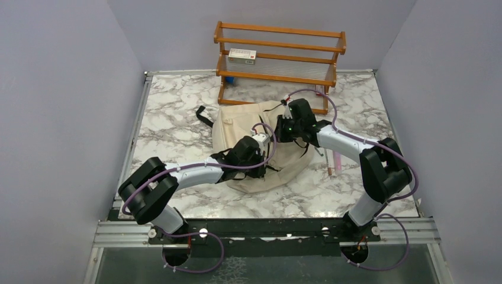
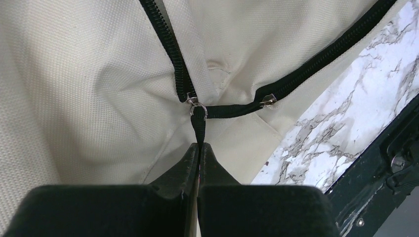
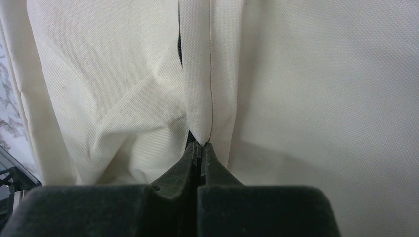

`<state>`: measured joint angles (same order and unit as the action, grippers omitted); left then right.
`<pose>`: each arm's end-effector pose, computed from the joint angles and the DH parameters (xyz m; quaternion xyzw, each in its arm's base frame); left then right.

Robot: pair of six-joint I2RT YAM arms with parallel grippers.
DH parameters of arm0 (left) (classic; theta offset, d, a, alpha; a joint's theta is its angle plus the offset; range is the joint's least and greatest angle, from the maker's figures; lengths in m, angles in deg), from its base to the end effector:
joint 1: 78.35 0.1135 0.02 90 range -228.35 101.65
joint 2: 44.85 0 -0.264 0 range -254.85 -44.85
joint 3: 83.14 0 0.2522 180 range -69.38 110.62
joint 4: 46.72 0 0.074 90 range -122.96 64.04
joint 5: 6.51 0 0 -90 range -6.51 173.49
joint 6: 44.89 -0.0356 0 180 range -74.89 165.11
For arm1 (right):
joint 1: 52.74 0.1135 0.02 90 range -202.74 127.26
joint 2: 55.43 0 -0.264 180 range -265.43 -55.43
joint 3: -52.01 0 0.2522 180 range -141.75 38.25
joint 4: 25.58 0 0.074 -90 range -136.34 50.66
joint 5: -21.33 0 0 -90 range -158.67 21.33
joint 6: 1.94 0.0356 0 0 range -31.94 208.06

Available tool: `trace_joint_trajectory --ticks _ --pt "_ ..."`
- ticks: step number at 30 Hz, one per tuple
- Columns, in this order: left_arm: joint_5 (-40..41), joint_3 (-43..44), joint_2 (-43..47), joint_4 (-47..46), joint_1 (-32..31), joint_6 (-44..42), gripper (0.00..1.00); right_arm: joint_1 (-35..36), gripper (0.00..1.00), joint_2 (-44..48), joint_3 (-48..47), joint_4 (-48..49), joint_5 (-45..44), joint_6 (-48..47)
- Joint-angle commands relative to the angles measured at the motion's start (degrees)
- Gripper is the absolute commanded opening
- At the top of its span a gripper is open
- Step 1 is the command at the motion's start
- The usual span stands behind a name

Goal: Pack the student bag
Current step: Adjust the student bag at the center of the board.

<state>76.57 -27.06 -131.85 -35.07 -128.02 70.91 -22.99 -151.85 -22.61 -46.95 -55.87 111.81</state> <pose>0.1929 -0.2338 0.1736 0.2127 0.8891 -0.2894 0.2837 0.3112 0.1870 0.2078 -0.0920 0.9084 0.2691 0.3066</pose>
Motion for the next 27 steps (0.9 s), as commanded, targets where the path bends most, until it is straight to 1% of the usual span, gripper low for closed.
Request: trace_joint_trajectory --ticks 1,5,6,7,8,9,11,13,16,18,23,27 --pt "-3.8 -1.9 1.1 3.6 -1.0 -0.7 0.0 -1.5 0.01 -0.1 -2.4 2.6 -0.9 -1.9" --pt "-1.8 -0.7 2.3 3.9 -0.9 0.1 0.0 -1.5 0.01 1.6 -0.7 3.4 1.3 -2.7" --pt "-1.2 0.0 2.6 4.2 -0.7 0.2 0.09 -1.5 0.01 2.1 -0.4 3.5 1.6 -2.8" --pt "-0.4 0.6 3.1 4.5 -0.6 0.3 0.22 -1.5 0.01 2.6 -0.1 3.3 1.9 -2.9" --pt "0.4 1.2 3.7 5.0 -0.4 0.6 0.31 -1.5 0.01 3.2 0.2 3.0 2.1 -3.1" --pt "1.5 1.6 4.6 5.6 -0.1 0.9 0.37 -1.5 0.01 3.7 0.5 2.7 2.4 -3.2" --pt "3.2 1.9 6.7 6.4 0.5 1.4 0.46 -1.5 0.01 4.6 1.2 2.0 3.3 -3.8" --pt "5.3 1.3 9.6 7.3 1.2 2.2 0.52 -1.5 0.01 5.3 1.8 1.4 4.8 -3.5" --pt "8.3 -1.8 14.1 9.6 2.8 4.4 0.53 -1.5 0.01 6.5 3.8 1.7 6.1 -2.3" --pt "8.4 -5.1 17.3 10.5 4.1 6.0 0.53 -1.5 0.01 7.5 5.1 1.9 6.2 -1.5" --pt "7.0 -12.3 23.9 12.7 8.3 9.2 0.53 -1.3 0.01 9.3 6.4 1.1 7.8 -0.3" --pt "3.9 -15.1 25.8 12.8 13.0 9.8 0.53 -0.6 0.01 10.0 6.9 0.1 9.7 0.0"
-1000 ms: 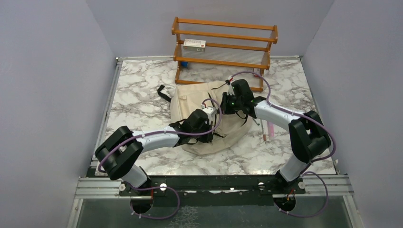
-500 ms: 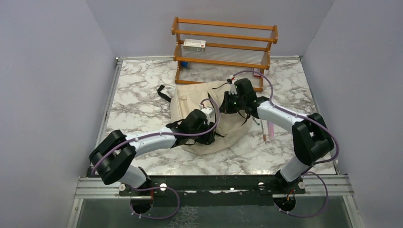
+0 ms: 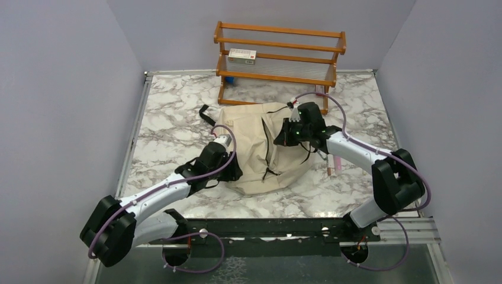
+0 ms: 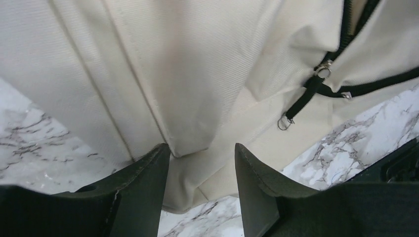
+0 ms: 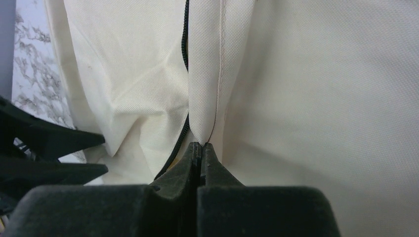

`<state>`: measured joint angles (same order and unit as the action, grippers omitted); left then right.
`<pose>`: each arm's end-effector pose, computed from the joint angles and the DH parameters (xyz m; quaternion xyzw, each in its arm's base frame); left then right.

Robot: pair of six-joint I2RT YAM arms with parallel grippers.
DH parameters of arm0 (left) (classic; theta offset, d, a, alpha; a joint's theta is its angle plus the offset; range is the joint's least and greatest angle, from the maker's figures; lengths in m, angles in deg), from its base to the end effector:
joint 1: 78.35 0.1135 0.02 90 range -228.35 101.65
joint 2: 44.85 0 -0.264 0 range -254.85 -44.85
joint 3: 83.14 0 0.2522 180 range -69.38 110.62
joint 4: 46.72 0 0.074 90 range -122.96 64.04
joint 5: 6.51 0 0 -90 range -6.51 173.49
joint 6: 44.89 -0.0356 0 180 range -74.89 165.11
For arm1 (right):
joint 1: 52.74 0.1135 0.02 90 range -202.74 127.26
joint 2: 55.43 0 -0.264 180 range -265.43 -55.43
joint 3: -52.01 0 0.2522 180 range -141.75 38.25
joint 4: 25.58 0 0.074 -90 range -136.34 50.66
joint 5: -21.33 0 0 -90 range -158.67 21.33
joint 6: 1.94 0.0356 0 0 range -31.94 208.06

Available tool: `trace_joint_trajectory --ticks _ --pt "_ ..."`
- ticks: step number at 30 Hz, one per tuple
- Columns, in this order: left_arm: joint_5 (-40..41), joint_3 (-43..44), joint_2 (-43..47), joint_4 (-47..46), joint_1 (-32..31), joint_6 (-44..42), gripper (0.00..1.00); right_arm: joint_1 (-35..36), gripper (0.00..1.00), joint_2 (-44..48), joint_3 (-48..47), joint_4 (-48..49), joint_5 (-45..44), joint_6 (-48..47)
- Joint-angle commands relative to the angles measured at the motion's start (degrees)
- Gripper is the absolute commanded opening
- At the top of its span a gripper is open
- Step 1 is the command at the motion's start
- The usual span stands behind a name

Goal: Pack the student bag
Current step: Adjust the student bag at the center of the board.

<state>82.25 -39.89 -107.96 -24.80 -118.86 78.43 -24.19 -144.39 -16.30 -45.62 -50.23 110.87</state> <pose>0.1664 -0.1432 0.1903 0.0616 0.9106 -0.2532 0.3206 0.2871 0.1690 0.2183 -0.1117 0.8926 0.3097 0.3080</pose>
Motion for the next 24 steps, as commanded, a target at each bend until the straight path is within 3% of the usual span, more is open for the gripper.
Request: trace_joint_trajectory --ticks 1,7,13,18,24 --pt "-1.8 -2.1 1.5 2.4 4.6 2.4 0.53 0.9 0.01 2.6 0.6 -1.4 4.6 1.0" --pt "0.1 1.8 -6.5 3.4 8.2 0.8 0.54 4.0 0.01 3.4 1.6 -2.0 5.5 1.8" --pt "0.8 7.9 -14.6 5.9 16.0 -2.5 0.55 7.1 0.01 3.8 2.7 -0.9 7.3 2.1" --pt "2.2 10.7 -16.3 6.6 20.9 -5.0 0.56 8.5 0.01 4.6 2.5 0.4 7.4 2.5" --pt "2.0 10.7 -14.5 6.7 22.4 -5.5 0.57 8.5 0.01 6.8 -2.4 -0.2 3.4 1.7"
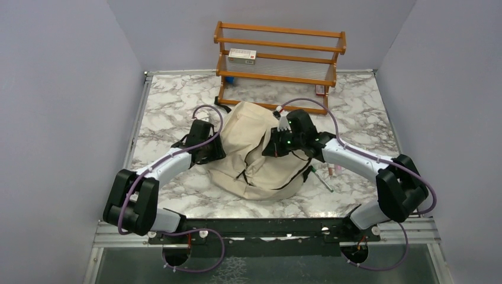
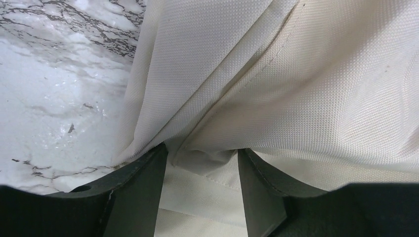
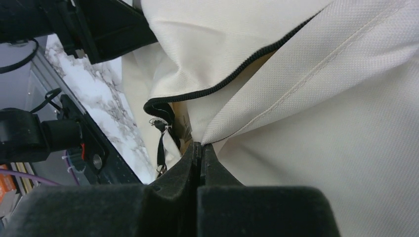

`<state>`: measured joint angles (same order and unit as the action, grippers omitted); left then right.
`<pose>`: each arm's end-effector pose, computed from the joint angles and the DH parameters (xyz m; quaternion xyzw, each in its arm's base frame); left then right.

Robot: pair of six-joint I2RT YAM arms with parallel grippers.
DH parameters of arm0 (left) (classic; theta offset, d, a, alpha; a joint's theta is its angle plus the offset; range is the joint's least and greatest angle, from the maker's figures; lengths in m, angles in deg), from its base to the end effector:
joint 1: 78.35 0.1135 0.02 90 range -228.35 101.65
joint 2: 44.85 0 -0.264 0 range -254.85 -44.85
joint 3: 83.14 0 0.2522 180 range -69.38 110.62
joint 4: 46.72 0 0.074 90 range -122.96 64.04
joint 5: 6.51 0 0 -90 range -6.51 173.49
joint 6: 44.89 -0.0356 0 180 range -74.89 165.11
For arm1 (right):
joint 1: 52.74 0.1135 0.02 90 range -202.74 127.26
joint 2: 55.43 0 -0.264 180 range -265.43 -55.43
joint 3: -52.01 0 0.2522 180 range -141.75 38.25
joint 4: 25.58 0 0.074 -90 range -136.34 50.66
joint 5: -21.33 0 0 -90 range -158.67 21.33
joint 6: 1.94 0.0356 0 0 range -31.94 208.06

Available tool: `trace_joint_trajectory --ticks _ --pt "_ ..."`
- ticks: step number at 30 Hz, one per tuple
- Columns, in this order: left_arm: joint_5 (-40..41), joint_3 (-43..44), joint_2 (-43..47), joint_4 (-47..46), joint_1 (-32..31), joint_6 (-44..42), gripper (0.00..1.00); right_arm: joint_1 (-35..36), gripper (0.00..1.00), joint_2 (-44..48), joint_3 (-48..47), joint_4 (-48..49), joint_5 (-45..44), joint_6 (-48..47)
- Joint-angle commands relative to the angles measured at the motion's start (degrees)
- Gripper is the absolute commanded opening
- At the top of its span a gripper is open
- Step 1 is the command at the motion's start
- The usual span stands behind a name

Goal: Pack the student bag
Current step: Adjust the student bag at the center of the board.

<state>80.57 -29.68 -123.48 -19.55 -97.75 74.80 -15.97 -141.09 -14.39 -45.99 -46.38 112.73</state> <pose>0.2476 -0.0891 0.1783 -0.0767 0.9431 -0.1560 0.2835 0.2486 0.2026 0.2253 -0.1753 0.8744 0.3635 0.2693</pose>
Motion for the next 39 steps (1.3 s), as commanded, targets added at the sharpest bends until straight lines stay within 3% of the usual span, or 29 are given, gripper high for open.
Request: trace_joint_trajectory --ticks 1,12,17,23,39 --pt "3.7 0.3 1.4 1.4 1.4 -1.8 0.57 0.3 0.0 3.3 -5.8 -0.3 -0.6 -0.4" --pt "4.8 0.2 6.8 2.6 2.2 -1.3 0.57 2.0 0.01 -2.0 -21.8 -3.3 2.2 -1.3" --pt "11.3 3.1 15.0 6.8 2.6 -1.8 0.58 4.3 0.01 -3.2 -24.2 -3.7 3.4 -0.5" --pt "19.4 8.0 23.5 9.8 2.7 -3.8 0.72 8.3 0.01 -6.9 -27.3 -2.2 3.8 0.5" --pt "23.6 16.9 24.5 13.7 2.7 -7.4 0.75 10.5 0.0 -22.3 -54.5 -4.7 4.5 1.1"
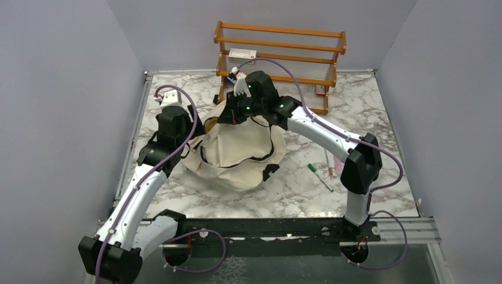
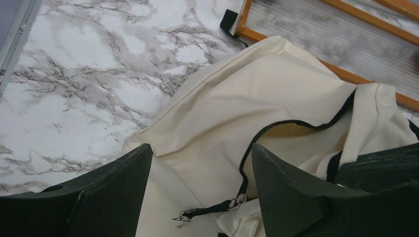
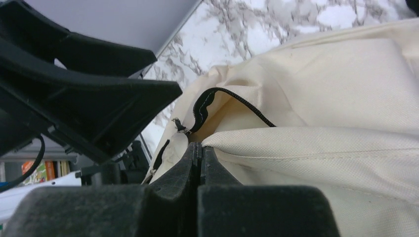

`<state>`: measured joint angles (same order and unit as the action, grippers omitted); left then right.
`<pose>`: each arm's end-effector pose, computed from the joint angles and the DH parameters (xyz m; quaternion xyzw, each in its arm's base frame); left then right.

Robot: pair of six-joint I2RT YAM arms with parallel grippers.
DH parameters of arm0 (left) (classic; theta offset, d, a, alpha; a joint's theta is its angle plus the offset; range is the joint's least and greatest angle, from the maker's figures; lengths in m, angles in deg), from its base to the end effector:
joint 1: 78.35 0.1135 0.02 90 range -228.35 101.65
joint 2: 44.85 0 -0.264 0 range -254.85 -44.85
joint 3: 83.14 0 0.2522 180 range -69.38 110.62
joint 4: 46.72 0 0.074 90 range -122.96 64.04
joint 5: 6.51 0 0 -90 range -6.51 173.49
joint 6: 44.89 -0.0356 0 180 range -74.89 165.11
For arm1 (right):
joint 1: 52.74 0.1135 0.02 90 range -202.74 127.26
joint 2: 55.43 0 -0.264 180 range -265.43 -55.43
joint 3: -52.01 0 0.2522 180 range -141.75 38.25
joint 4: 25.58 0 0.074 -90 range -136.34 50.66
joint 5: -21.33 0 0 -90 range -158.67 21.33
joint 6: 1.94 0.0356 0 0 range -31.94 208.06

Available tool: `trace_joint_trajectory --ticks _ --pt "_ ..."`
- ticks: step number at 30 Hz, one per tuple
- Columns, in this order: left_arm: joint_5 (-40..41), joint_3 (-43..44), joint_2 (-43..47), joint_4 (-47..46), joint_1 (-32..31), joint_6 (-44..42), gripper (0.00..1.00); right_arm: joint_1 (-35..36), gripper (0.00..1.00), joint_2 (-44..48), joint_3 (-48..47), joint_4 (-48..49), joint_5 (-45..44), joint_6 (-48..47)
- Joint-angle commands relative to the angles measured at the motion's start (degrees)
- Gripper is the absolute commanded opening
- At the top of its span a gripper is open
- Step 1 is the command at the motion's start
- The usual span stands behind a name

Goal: Pack the student bag
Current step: Adjust the student bag at the center of the board.

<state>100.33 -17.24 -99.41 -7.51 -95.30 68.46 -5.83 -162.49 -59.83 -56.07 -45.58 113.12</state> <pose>0.2036 -0.0513 0.3277 -0.1227 0.8418 -0.0581 0.5224 0.2938 0.3345 0.3406 -0.2618 0.7944 0.4434 0.3223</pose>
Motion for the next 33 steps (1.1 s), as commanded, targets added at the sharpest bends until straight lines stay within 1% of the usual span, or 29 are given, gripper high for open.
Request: trace_joint_trajectory --ticks 1,4,7,9,11,13,20,23,26,30,33 --pt "4.6 5.1 0.4 2.0 0.3 -1.1 0.75 0.4 0.01 -2.0 -10.6 5.0 4.3 1.0" --pt "8.0 7.2 0.7 2.2 0.3 -1.3 0.75 0.5 0.01 -5.6 -15.7 3.6 7.4 1.8" --pt "11.0 9.3 0.9 2.0 0.3 -1.8 0.77 0.4 0.01 -7.1 -16.9 4.4 9.6 3.1" --pt "11.6 10.5 0.7 1.6 0.3 -2.7 0.77 0.4 0.01 -6.8 -15.6 5.3 9.7 3.3" --pt "11.3 11.4 0.1 1.4 0.3 -3.7 0.77 0.4 0.01 -5.6 -12.2 5.6 8.4 2.9" --pt "10.0 11.7 -0.7 1.4 0.3 -4.5 0.77 0.4 0.01 -3.3 -6.8 6.6 6.5 2.3" --pt "-1.7 7.8 -1.9 -2.1 0.3 -6.1 0.77 0.2 0.01 6.0 17.2 11.0 -2.2 1.6" --pt "-5.5 6.7 -3.6 -2.1 0.3 -7.6 0.77 -0.3 0.01 8.9 24.8 12.3 -5.3 2.1" --pt "-11.0 6.3 -6.1 -2.1 0.3 -10.1 0.77 -0.6 0.01 10.5 29.3 12.4 -7.8 2.6" --pt "-22.7 6.3 -9.7 -2.0 0.3 -14.5 0.77 -1.0 0.0 11.9 33.5 13.9 -9.3 4.3" --pt "-28.5 5.9 -11.6 -1.8 0.0 -17.2 0.79 -1.3 0.0 12.1 35.8 15.1 -9.7 5.9"
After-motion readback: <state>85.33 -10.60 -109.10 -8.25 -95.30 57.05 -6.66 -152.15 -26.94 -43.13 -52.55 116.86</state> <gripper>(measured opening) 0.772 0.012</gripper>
